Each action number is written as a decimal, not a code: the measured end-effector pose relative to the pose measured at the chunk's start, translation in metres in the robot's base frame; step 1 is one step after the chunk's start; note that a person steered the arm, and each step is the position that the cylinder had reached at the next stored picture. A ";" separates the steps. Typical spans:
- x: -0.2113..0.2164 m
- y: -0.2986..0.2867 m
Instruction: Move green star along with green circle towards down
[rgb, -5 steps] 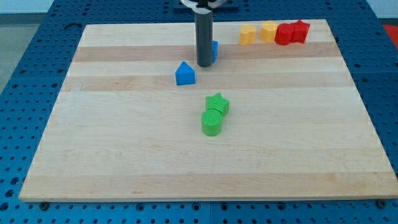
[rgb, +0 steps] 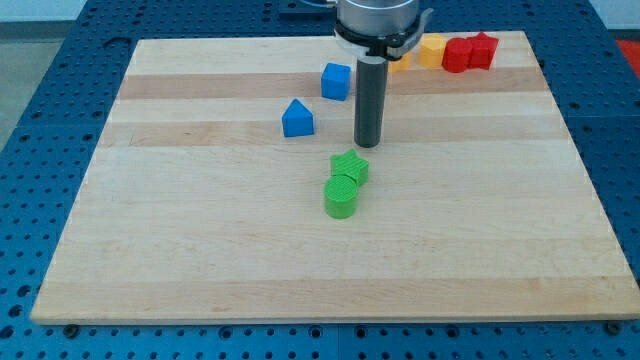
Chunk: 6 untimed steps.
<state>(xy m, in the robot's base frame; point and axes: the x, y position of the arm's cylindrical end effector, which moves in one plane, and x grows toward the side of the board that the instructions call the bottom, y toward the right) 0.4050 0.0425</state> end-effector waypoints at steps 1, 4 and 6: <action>0.041 0.001; 0.046 -0.004; 0.046 -0.050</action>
